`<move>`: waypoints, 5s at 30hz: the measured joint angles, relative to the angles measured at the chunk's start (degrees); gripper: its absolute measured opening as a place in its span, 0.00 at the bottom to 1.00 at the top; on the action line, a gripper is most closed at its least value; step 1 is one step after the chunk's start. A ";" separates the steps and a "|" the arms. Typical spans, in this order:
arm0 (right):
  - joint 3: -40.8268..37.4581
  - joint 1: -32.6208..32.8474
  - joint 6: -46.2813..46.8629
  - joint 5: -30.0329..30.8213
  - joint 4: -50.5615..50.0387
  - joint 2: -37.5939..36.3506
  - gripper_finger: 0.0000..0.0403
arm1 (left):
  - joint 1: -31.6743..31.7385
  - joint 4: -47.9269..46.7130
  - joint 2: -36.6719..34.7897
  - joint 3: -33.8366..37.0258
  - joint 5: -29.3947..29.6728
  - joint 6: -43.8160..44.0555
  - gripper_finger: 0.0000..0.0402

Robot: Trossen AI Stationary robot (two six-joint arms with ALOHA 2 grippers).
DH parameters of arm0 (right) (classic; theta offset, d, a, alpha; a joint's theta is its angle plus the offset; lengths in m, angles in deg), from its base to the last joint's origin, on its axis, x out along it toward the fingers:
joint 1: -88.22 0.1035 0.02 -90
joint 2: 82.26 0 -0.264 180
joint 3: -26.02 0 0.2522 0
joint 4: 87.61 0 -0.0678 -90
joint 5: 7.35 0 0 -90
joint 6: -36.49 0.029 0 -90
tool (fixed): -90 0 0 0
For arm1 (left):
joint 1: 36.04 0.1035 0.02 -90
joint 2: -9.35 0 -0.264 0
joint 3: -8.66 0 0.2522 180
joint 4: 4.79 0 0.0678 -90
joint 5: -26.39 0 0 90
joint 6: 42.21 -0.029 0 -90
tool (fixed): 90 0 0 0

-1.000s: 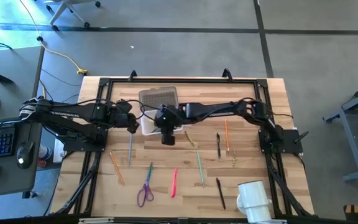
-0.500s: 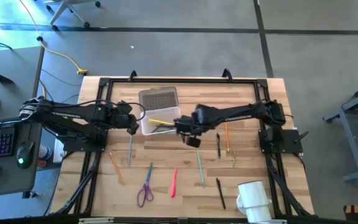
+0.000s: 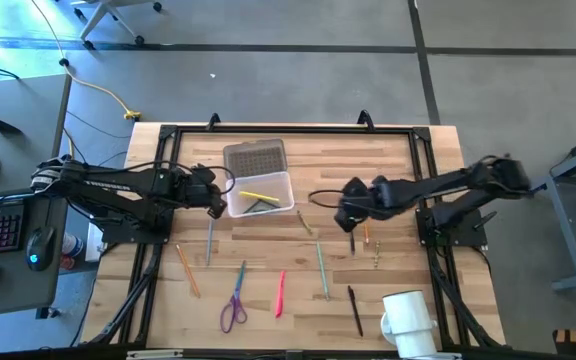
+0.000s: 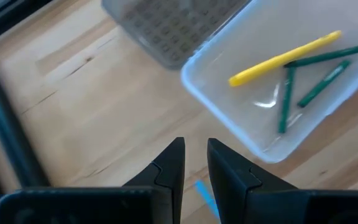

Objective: Pick & place school supplies into a supply box
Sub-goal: Put the right orange pencil into the transparent supply box

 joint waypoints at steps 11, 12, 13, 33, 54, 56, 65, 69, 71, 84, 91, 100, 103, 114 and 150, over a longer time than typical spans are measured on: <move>-21.01 1.09 0.69 -1.68 20.56 -9.31 0.22 | 0.00 9.70 0.02 0.00 -1.05 -6.36 0.26; -21.62 1.09 0.09 -1.00 20.67 -9.39 0.23 | 0.00 9.97 0.01 0.00 -1.09 -6.82 0.26; -22.13 1.09 -1.13 0.31 20.69 -9.43 0.24 | 0.00 10.12 0.00 0.00 -1.09 -6.94 0.26; -22.64 -0.09 4.75 10.51 18.06 -9.40 0.42 | 0.00 10.05 0.00 0.00 -0.17 -7.18 0.26; -33.80 -0.46 4.22 11.13 35.82 -9.33 0.40 | 0.00 9.98 0.00 0.00 0.07 -8.37 0.26; -34.39 -0.46 4.81 10.67 36.28 -9.33 0.40 | 0.02 9.98 0.00 0.00 0.09 -8.37 0.26; -37.32 -0.46 3.75 9.97 38.21 -9.32 0.40 | 0.00 10.09 0.00 0.02 0.14 -8.34 0.26; -39.46 -0.44 3.63 9.83 42.31 -9.34 0.40 | 0.00 10.09 0.00 0.02 0.33 -8.34 0.26; -40.30 -0.44 3.55 9.62 43.13 -9.39 0.40 | 0.02 10.10 0.00 0.02 0.34 -8.34 0.26; -41.98 -0.55 -2.59 8.26 49.30 -9.24 0.28 | 0.02 10.09 0.00 0.02 0.96 -8.56 0.26; -42.03 -0.57 -3.04 5.81 52.79 -9.20 0.12 | 0.00 10.03 0.00 0.02 2.11 -8.56 0.26; -42.02 -0.44 -5.78 1.29 59.14 -9.11 0.03 | 0.00 9.98 0.00 0.02 2.37 -10.33 0.26; -42.02 -0.44 -5.78 1.72 59.39 -8.30 0.06 | 0.02 9.98 0.00 0.02 2.45 -10.56 0.26; -41.91 -0.44 -13.94 5.04 73.11 2.86 0.10 | 0.02 10.14 -0.04 0.02 2.45 -11.56 0.26; -13.23 -8.07 -50.64 -4.97 79.78 10.22 0.01 | 0.02 10.22 -0.02 0.02 2.25 -11.78 0.26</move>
